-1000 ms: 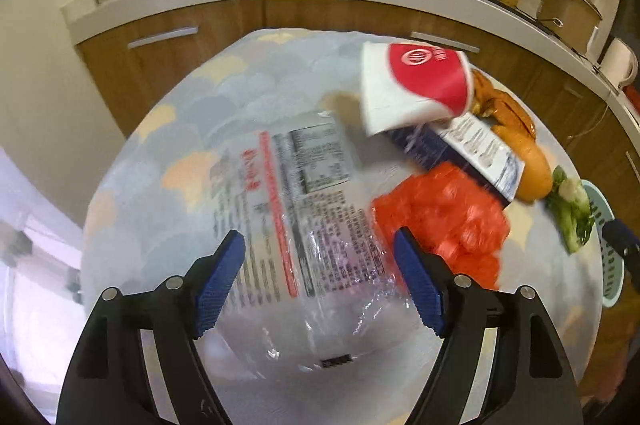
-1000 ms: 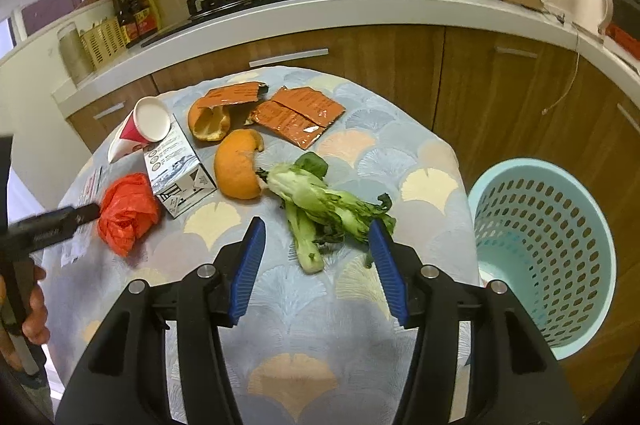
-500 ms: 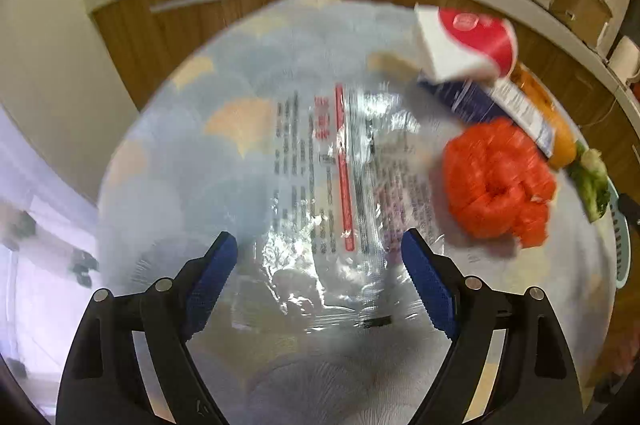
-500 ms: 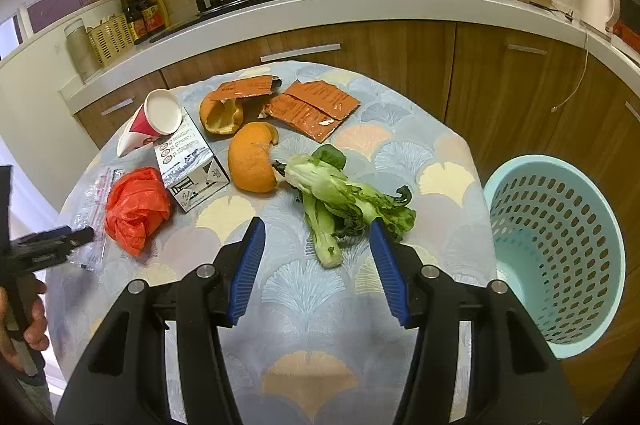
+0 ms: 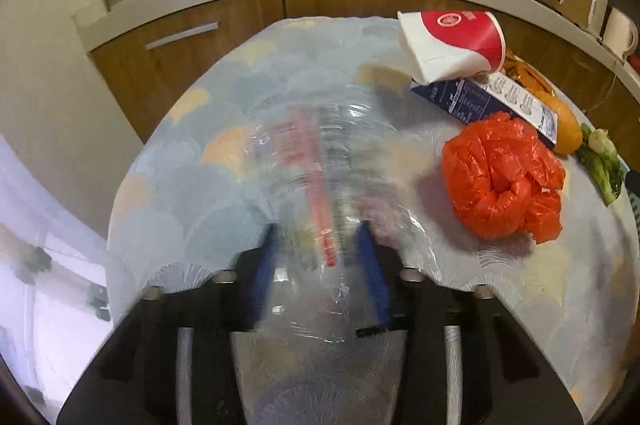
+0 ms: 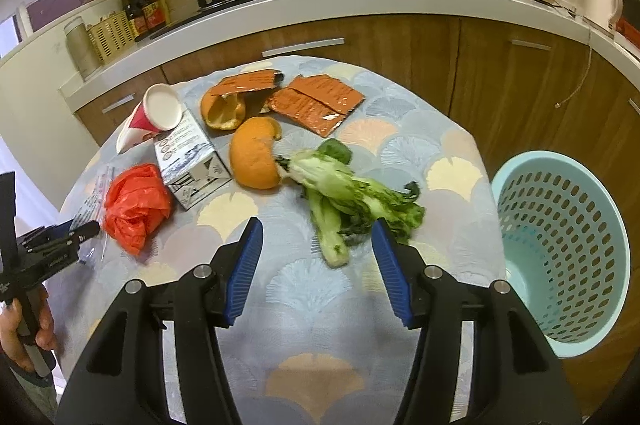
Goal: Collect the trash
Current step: 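Move the left tool to the clear plastic bag and grasp it, then grasp a bok choy piece with the right tool while the left tool lifts the bag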
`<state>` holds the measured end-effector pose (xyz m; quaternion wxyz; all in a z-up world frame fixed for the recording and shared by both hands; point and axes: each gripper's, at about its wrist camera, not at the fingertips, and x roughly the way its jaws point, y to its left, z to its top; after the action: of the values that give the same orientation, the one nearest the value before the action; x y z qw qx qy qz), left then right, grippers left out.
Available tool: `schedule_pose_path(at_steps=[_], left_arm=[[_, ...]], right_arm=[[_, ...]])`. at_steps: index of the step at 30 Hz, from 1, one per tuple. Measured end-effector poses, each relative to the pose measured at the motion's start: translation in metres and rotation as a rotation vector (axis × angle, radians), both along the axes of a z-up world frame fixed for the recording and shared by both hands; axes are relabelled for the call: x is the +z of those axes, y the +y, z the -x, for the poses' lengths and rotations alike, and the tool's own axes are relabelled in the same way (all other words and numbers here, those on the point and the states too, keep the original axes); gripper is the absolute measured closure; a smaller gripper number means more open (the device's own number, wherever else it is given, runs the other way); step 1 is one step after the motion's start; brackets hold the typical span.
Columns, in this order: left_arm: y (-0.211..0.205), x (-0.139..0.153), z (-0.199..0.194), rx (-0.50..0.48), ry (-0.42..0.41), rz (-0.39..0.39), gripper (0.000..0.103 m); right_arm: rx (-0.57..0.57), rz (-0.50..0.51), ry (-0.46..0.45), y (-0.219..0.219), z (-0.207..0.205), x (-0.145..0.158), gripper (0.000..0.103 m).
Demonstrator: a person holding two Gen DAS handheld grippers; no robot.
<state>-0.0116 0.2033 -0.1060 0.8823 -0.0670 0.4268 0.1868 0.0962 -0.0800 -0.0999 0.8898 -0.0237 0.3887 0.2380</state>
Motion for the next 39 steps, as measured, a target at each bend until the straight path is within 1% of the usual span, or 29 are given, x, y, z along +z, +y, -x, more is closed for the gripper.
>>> schedule_pose_path(at_steps=[2,3,4,5,8,11,17,21,23,27,30,34,39], left_arm=[[0.001,0.003,0.002,-0.002,-0.015,0.006,0.081],[0.000,0.004,0.003,-0.001,-0.021,0.002,0.084],[0.001,0.006,0.002,0.004,-0.026,-0.005,0.094],[0.002,0.007,0.003,0.010,-0.029,-0.011,0.099],[0.004,0.008,0.005,0.008,-0.041,0.007,0.100],[0.007,0.010,0.009,0.011,-0.061,0.024,0.101],[0.013,0.030,0.025,0.000,-0.137,0.061,0.101],[0.010,0.049,0.030,-0.018,-0.186,0.050,0.101],[0.006,0.059,0.028,-0.038,-0.208,0.047,0.101],[-0.008,0.072,0.021,-0.079,-0.242,0.039,0.101],[-0.018,0.077,0.016,-0.102,-0.256,0.040,0.101],[-0.030,0.079,0.007,-0.130,-0.265,0.050,0.101],[-0.045,0.083,-0.004,-0.166,-0.273,0.047,0.101]], right_arm=[[0.009,0.005,-0.007,0.003,0.003,0.001,0.050],[0.012,0.008,-0.011,0.005,0.004,0.002,0.050],[0.013,0.009,-0.013,0.006,0.005,0.002,0.050],[0.016,0.008,-0.014,0.007,0.006,0.003,0.050],[0.036,-0.012,-0.013,0.010,0.010,0.006,0.050],[0.089,-0.046,-0.008,0.020,0.017,0.011,0.050],[0.158,0.011,-0.064,0.051,0.035,0.016,0.050],[0.135,0.046,-0.112,0.050,0.036,0.021,0.050],[0.106,0.043,-0.116,0.037,0.029,0.023,0.050],[0.024,0.037,-0.086,-0.001,0.002,0.021,0.049],[0.001,0.069,-0.069,-0.018,-0.016,0.015,0.048],[0.059,0.080,-0.059,-0.015,-0.027,0.011,0.044],[0.128,0.135,-0.074,0.013,-0.039,0.004,0.044]])
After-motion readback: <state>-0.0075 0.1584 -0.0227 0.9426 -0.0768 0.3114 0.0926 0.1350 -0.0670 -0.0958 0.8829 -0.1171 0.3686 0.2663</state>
